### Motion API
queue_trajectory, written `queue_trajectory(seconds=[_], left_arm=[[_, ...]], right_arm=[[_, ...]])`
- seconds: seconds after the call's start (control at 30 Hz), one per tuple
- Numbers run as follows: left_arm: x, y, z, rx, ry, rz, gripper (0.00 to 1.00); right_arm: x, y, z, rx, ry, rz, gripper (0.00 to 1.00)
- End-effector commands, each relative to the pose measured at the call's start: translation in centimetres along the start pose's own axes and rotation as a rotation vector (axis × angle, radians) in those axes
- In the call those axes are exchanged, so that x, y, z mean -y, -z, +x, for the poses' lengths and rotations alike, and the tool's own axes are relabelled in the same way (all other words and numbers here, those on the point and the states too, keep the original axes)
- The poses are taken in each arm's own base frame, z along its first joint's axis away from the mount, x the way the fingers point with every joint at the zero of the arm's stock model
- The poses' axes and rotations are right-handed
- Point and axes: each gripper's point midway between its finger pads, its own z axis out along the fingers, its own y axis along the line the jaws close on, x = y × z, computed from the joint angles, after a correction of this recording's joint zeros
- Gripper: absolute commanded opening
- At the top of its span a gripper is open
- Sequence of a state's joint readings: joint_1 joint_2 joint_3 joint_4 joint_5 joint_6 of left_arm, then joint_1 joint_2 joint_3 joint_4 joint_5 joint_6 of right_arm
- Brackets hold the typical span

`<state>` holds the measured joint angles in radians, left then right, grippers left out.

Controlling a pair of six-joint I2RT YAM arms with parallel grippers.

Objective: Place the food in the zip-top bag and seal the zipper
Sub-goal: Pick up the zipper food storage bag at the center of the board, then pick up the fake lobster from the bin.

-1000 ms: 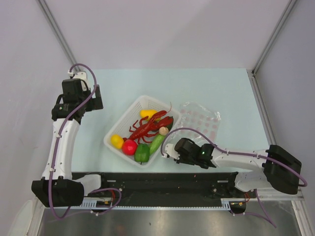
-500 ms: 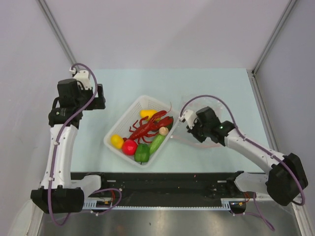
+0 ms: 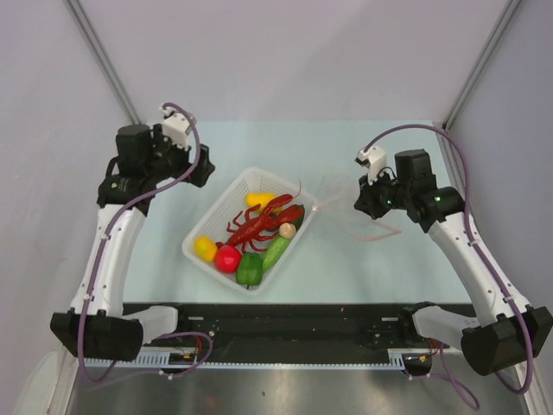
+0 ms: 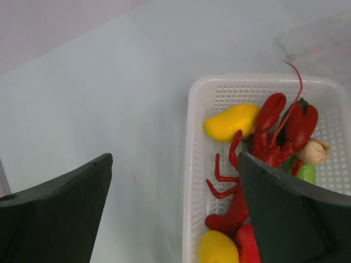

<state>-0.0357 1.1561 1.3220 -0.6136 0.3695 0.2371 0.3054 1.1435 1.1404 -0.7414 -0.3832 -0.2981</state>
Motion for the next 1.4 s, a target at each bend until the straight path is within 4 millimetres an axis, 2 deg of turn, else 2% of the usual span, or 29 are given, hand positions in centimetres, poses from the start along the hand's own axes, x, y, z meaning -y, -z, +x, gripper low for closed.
queue_trajectory(seconds=[0.0,0.03,0.1,0.13,0.2,0.23,0.27,0.33,0.37,0.4,0.47,0.5,0.53,0.6,0.8,1.37], left_arm=[[3.2,-2.3,-2.0,0.028,-0.125,0.143,1.0],[4.7,-3.7,-1.5,0.002,-0.148,0.209,0.99],[6.1,-5.1,-0.5,-0.046,-0.168,0.265,0.97],[7.5,-5.8,-0.7,-0.052,-0.204,0.297,0.95],[8.8,-8.1,1.0,-0.119,-0.223,0.333,0.93],[9.9,-8.8,0.9,-0.125,-0.257,0.353,0.93],[10.5,-10.5,2.4,-0.177,-0.261,0.373,0.9],[12.0,-12.2,2.9,-0.202,-0.293,0.399,0.85],[12.3,-12.8,3.3,-0.224,-0.297,0.407,0.79],[13.0,-14.4,4.8,-0.275,-0.289,0.428,0.76],[14.2,-15.3,4.5,-0.291,-0.305,0.449,0.71],[14.5,-16.4,5.6,-0.325,-0.305,0.453,0.7],[15.3,-16.8,5.3,-0.319,-0.318,0.461,0.69],[16.1,-17.9,6.3,-0.345,-0.331,0.467,0.67],[17.5,-19.0,9.0,-0.411,-0.332,0.494,0.66],[17.8,-20.4,14.1,-0.532,-0.334,0.498,0.66]], right_arm=[[-2.8,3.2,-3.2,0.083,-0.074,-0.1,0.0],[-3.1,3.5,-3.4,0.087,-0.085,-0.11,0.0],[-3.3,3.7,-3.5,0.079,-0.12,-0.115,0.0],[-3.4,3.7,-3.3,0.065,-0.136,-0.117,0.0],[-3.6,3.5,-3.1,0.044,-0.187,-0.124,0.0],[-4.1,3.5,-2.9,0.032,-0.208,-0.145,0.0],[-4.3,3.3,-2.9,0.026,-0.224,-0.157,0.0],[-4.7,2.9,-3.1,0.028,-0.278,-0.188,0.0],[-4.7,2.8,-3.1,0.029,-0.296,-0.194,0.0],[-4.5,2.4,-2.9,0.019,-0.308,-0.198,0.0],[-4.0,2.2,-3.1,0.025,-0.366,-0.206,0.0],[-3.8,1.9,-3.1,0.02,-0.385,-0.21,0.0],[-3.7,1.8,-3.1,0.019,-0.403,-0.217,0.0],[-3.4,1.7,-3.2,0.025,-0.413,-0.215,0.0],[-2.7,1.7,-3.2,0.032,-0.423,-0.196,0.0],[-1.7,1.5,-3.0,0.032,-0.424,-0.175,0.0]])
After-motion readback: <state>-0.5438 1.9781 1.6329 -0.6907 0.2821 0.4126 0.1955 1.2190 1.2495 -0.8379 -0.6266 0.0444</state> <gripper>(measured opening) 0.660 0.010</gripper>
